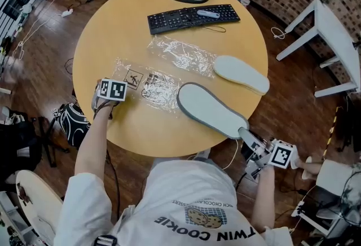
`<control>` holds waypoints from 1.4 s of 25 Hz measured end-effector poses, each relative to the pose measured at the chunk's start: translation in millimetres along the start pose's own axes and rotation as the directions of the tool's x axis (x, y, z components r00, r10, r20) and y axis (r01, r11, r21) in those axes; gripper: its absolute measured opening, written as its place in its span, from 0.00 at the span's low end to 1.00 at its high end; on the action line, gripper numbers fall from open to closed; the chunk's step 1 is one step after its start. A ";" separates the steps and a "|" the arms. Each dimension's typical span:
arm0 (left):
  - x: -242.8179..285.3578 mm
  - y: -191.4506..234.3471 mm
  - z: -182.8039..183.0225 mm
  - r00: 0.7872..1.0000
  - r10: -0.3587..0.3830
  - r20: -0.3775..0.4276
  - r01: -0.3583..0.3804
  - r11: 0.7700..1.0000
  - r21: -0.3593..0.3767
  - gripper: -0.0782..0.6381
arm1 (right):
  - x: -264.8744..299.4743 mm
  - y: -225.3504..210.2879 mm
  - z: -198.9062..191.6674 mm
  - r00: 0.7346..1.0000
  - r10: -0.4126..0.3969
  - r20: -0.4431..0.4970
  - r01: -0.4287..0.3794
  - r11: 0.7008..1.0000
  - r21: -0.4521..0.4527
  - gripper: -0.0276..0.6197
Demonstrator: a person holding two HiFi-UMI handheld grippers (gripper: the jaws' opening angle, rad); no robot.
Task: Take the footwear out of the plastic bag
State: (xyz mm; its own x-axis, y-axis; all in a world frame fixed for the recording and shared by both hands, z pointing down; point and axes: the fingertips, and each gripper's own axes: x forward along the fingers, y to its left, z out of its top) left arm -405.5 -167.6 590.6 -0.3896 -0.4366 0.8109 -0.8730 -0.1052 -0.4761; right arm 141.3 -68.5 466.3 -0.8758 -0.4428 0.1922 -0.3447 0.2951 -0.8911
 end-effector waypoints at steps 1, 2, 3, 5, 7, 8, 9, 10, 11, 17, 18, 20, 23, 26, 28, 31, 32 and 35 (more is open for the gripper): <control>-0.1 0.0 0.1 1.000 -0.001 0.001 0.001 1.000 0.002 0.10 | -0.2 3.7 1.4 1.000 0.009 0.001 -0.009 1.000 -0.003 0.14; -0.2 0.0 0.3 1.000 -0.002 0.002 0.002 1.000 0.002 0.10 | -0.2 7.3 3.0 1.000 0.019 0.003 -0.019 1.000 -0.005 0.14; -0.1 -0.1 0.6 1.000 -0.004 0.003 0.004 1.000 0.002 0.10 | -0.2 10.9 4.8 1.000 0.030 0.006 -0.030 1.000 -0.005 0.14; -0.1 -0.7 1.5 1.000 -0.008 0.006 0.008 1.000 0.001 0.10 | -0.1 19.3 9.4 0.998 0.052 0.019 -0.052 0.999 -0.009 0.14; -0.4 -1.2 2.4 1.000 -0.011 0.013 0.011 1.000 0.001 0.10 | 1.8 28.7 14.9 0.997 0.074 0.031 -0.074 0.997 -0.020 0.14; -0.6 -1.2 2.5 1.000 -0.013 0.015 0.013 1.000 0.000 0.10 | 4.0 33.1 17.5 0.996 0.085 0.033 -0.085 0.996 -0.025 0.14; -0.8 -1.0 2.3 1.000 -0.015 0.017 0.015 1.000 -0.002 0.10 | 6.9 36.9 19.8 0.995 0.096 0.034 -0.095 0.995 -0.029 0.14; -0.9 -1.0 2.0 1.000 -0.018 0.019 0.018 1.000 -0.005 0.10 | 10.4 40.3 21.6 0.994 0.106 0.034 -0.105 0.994 -0.030 0.14; -0.9 -1.1 1.7 1.000 -0.022 0.020 0.023 1.000 -0.009 0.10 | 15.0 43.9 22.9 0.992 0.118 0.033 -0.117 0.993 -0.030 0.14; -1.8 -0.1 1.5 0.998 -0.047 0.041 0.048 0.998 -0.029 0.10 | 59.5 59.9 17.9 0.988 0.153 -0.005 -0.153 0.987 -0.044 0.14; -1.7 -0.3 1.7 0.998 -0.050 0.046 0.052 0.998 -0.029 0.10 | 67.8 60.8 16.5 0.988 0.155 -0.009 -0.155 0.987 -0.044 0.14; -1.4 -0.4 1.3 0.997 -0.060 0.053 0.062 0.998 -0.034 0.10 | 83.5 61.4 14.0 0.987 0.160 -0.014 -0.160 0.986 -0.042 0.14; -0.9 -0.3 0.3 0.995 -0.076 0.063 0.079 0.996 -0.049 0.10 | 106.5 63.8 10.3 0.984 0.179 -0.020 -0.179 0.983 -0.028 0.14; -1.2 0.4 -1.0 0.993 -0.092 0.074 0.096 0.994 -0.059 0.10 | 130.9 68.9 5.1 0.979 0.198 -0.036 -0.199 0.980 -0.021 0.14; -1.9 1.6 -1.7 0.991 -0.102 0.085 0.108 0.992 -0.068 0.10 | 147.7 73.0 1.2 0.977 0.207 -0.046 -0.208 0.978 -0.020 0.14; -2.7 3.3 -2.8 0.988 -0.113 0.104 0.122 0.989 -0.079 0.10 | 172.2 76.2 -3.4 0.974 0.220 -0.050 -0.221 0.975 -0.012 0.14; -2.8 3.3 -3.1 0.987 -0.118 0.109 0.127 0.988 -0.083 0.10 | 180.0 76.5 -5.0 0.973 0.225 -0.051 -0.226 0.974 -0.005 0.14; -2.4 2.9 -3.8 0.984 -0.136 0.119 0.147 0.985 -0.086 0.10 | 203.5 76.9 -11.0 0.969 0.239 -0.056 -0.239 0.971 0.019 0.14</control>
State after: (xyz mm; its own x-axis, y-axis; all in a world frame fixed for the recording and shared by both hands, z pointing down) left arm -408.2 -163.5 588.6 -0.2295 -0.5217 0.8216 -0.9427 -0.0908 -0.3210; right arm -67.2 -126.6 441.4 -0.9503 -0.3114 -0.0041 -0.1193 0.3762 -0.9188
